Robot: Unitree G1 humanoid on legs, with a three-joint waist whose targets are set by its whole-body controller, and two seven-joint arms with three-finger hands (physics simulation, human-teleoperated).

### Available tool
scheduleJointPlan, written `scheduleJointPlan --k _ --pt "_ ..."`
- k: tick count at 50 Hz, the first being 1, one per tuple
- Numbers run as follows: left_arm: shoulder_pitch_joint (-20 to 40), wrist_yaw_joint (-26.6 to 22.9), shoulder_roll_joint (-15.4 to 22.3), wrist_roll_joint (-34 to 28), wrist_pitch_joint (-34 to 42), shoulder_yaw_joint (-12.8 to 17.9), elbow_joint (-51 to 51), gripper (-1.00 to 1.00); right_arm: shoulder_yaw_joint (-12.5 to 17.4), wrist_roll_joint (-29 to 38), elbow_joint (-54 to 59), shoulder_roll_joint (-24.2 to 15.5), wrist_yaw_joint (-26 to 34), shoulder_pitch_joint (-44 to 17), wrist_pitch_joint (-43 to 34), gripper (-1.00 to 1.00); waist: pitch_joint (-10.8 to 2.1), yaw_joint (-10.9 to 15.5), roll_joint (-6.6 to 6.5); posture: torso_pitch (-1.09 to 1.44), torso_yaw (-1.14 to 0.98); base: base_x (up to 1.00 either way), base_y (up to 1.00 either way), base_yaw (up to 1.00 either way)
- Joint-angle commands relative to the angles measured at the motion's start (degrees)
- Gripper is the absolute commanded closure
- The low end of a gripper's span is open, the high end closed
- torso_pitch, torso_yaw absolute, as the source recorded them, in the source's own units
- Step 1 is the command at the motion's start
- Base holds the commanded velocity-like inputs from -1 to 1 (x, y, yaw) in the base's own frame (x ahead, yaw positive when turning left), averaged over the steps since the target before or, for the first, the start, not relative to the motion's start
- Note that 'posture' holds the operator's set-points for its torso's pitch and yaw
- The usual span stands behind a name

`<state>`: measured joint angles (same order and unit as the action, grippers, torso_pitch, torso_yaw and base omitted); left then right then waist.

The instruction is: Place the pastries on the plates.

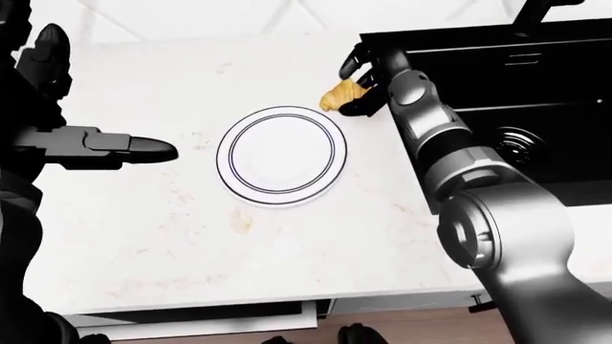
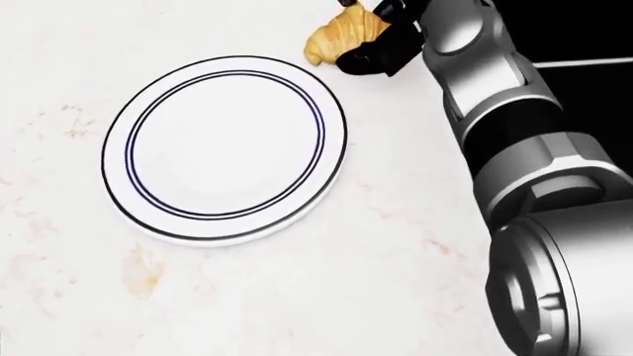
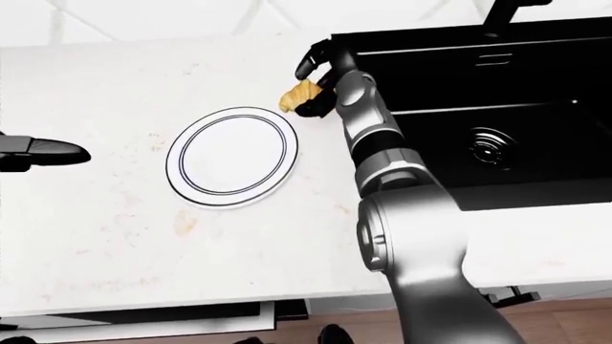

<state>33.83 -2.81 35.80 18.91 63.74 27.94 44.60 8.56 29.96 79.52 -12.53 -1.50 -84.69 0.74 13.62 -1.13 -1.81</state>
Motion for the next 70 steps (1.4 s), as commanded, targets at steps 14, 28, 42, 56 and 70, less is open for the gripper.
scheduleJointPlan --k 14,28,42,56,70 --pt "2.7 1.7 1.0 -0.2 -1.7 -1.3 -0.4 -1.00 1.0 0.2 -2.0 -2.7 -11.4 -5.6 6.0 1.00 -1.38 0.2 -0.26 0.31 0.00 0.00 0.00 0.00" --pt "2.7 1.3 0.7 -0.5 -1.5 -1.3 -0.1 -1.00 -0.3 -2.1 -3.0 -1.5 5.7 -11.6 10.3 1.00 -1.06 -0.4 -0.14 0.31 0.00 0.00 0.00 0.00" --pt "2.9 1.5 0.6 0.2 -0.7 -0.6 0.9 -1.00 -1.6 -4.8 -4.0 1.4 15.6 -12.6 11.3 1.00 -3.00 -0.7 -0.49 0.21 0.00 0.00 0.00 0.00" --pt "4.2 2.2 1.2 0.4 -0.5 -1.4 0.0 -1.00 -4.1 -8.0 -6.0 6.0 22.1 -9.5 11.0 1.00 -8.15 -0.7 -1.24 0.07 0.00 0.00 0.00 0.00" --pt "2.2 1.8 0.6 -0.1 -0.3 -1.0 1.3 -1.00 -6.0 -7.2 -7.4 6.6 26.1 -6.2 11.1 1.00 -11.44 -0.4 -1.91 0.00 0.00 0.00 0.00 0.00"
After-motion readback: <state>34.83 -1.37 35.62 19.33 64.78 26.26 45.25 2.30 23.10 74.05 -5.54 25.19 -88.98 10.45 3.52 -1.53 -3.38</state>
